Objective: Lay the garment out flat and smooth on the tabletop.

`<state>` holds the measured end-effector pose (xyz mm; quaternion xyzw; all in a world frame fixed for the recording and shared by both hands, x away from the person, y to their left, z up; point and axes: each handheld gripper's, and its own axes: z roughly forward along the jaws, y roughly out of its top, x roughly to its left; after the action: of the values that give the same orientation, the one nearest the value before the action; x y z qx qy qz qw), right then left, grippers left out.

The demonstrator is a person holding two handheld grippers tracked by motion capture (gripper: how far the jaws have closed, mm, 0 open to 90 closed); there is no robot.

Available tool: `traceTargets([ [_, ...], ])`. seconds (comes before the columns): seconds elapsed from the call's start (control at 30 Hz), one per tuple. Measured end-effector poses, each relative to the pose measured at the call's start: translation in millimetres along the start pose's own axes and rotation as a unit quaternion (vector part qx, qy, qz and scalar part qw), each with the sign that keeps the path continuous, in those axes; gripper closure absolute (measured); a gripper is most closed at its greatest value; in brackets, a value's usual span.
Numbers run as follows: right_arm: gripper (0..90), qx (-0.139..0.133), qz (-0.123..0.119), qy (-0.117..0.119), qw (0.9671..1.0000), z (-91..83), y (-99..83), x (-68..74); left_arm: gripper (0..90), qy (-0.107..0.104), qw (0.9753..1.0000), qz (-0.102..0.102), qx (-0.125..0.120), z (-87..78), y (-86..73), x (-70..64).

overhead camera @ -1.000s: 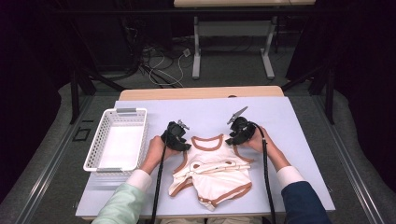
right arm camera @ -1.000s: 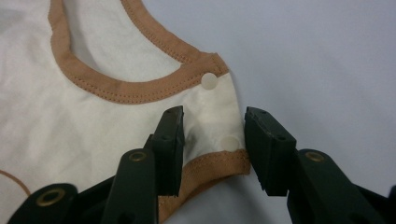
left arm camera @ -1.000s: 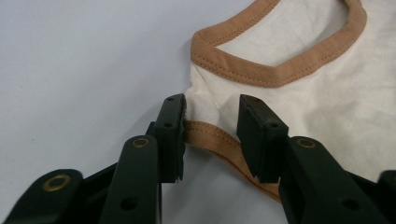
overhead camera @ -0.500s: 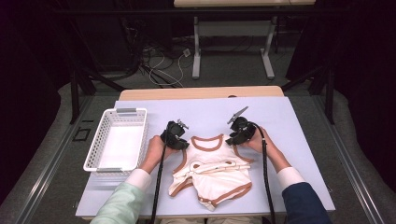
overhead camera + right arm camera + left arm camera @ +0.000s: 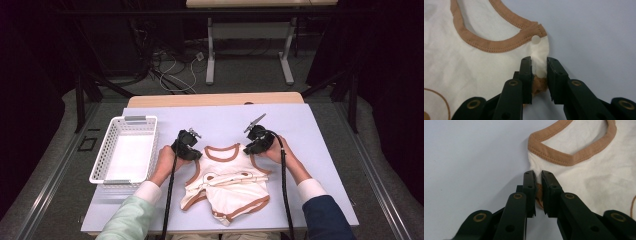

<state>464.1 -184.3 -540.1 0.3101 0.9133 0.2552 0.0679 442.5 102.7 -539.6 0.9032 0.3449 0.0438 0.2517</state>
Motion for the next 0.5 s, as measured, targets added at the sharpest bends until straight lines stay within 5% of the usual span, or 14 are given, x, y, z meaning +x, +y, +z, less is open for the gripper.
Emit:
traceTargets([
  [0.27, 77.8, 0.002, 0.002, 0.002, 1.0, -2.0, -1.2, 1.5, 83.7, -0.007, 1.0, 0.003, -0.004, -0.6, -0.8, 1.6],
  [0.5, 77.8, 0.005, -0.031, 0.007, 0.9995, -7.1, 1.4, 1.8, 83.7, -0.024, 0.9995, 0.021, 0.006, -6.6, 0.2, 2.7],
])
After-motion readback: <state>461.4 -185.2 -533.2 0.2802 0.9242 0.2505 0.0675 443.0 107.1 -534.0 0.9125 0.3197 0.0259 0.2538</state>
